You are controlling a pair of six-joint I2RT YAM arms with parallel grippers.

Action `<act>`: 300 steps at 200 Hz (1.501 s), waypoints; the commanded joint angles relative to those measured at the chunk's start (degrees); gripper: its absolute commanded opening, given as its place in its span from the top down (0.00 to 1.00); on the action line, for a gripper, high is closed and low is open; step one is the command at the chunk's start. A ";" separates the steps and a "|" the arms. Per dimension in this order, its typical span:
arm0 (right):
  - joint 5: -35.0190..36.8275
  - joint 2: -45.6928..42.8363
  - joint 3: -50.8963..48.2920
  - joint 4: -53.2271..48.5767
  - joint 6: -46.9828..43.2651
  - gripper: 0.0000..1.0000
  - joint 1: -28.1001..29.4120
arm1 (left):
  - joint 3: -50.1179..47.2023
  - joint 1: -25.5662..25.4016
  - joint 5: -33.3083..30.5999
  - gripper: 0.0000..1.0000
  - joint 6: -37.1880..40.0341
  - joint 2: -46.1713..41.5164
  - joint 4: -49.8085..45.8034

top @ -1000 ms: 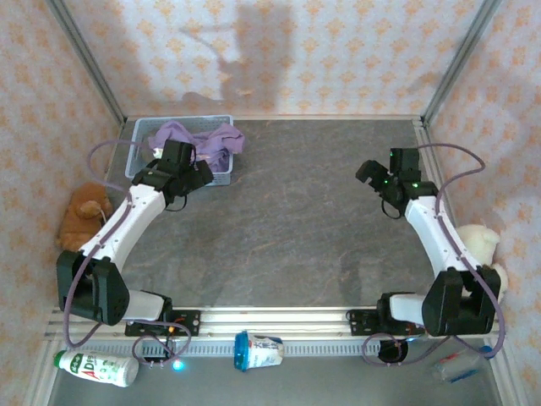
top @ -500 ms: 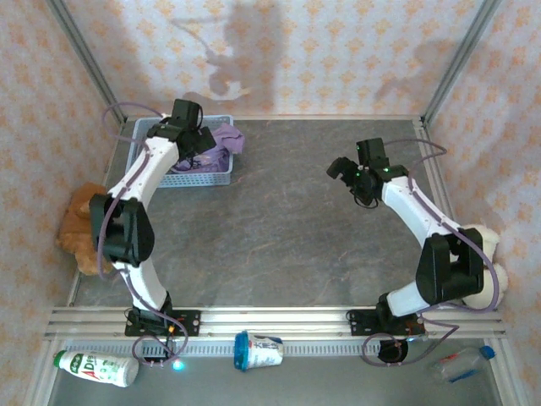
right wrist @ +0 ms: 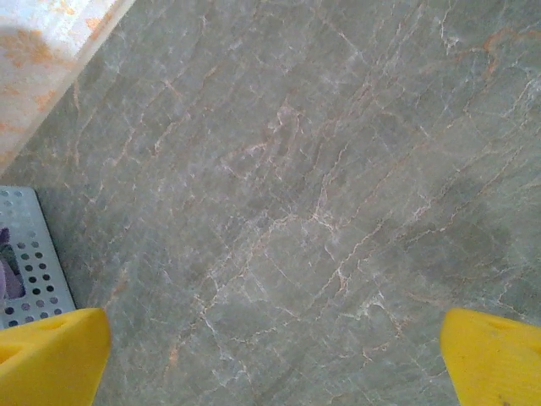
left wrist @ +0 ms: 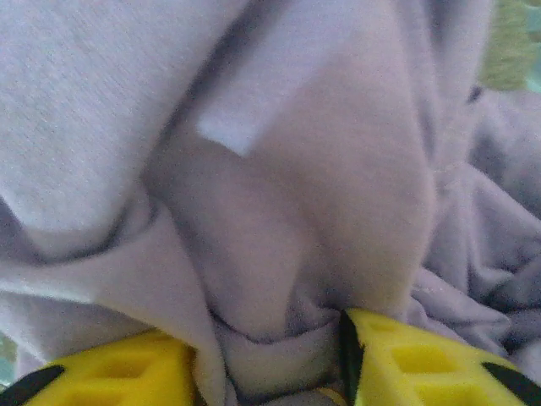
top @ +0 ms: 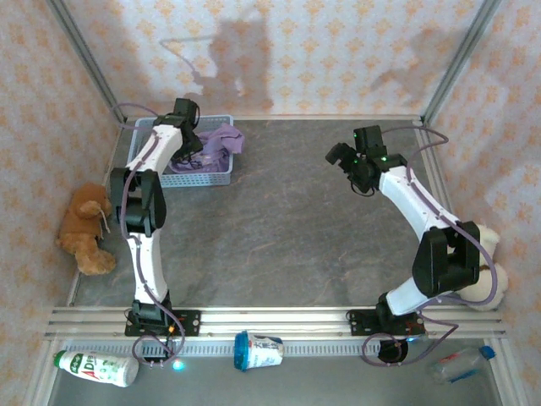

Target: Fold and stack the mixed laundry pile

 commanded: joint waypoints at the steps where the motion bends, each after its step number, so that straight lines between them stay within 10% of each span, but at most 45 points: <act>1: 3.91 -1.78 3.15 -3.07 0.95 0.01 0.37 | 2.91 -0.08 2.17 0.85 0.02 0.27 -2.07; 9: 4.65 -2.08 4.18 -4.23 0.43 0.01 0.44 | 4.15 -0.02 2.62 1.00 0.38 0.27 -2.38; 100: 7.57 0.87 14.95 -13.47 -6.11 0.01 -1.75 | 21.72 -2.15 19.18 1.00 -0.44 -9.78 -4.36; 173: 7.27 1.56 15.33 -19.05 -7.70 0.01 -10.45 | 26.36 -22.21 22.96 1.00 -4.24 -15.91 2.24; 222: 6.77 2.18 14.99 -21.78 -8.18 0.01 -15.43 | 27.04 -33.74 24.22 1.00 -7.68 -4.77 5.92; 234: 6.91 1.95 14.57 -22.57 -8.81 0.01 -16.44 | 29.68 -34.17 23.14 0.48 -8.96 -0.60 2.55; 248: 7.83 1.55 14.21 -23.83 -10.35 0.01 -16.91 | 32.46 -34.21 20.01 0.16 -9.19 3.19 -2.49; 300: 0.21 -3.69 6.05 -21.66 -16.45 0.03 -16.63 | 19.02 -33.20 14.90 0.12 -8.40 1.14 -0.29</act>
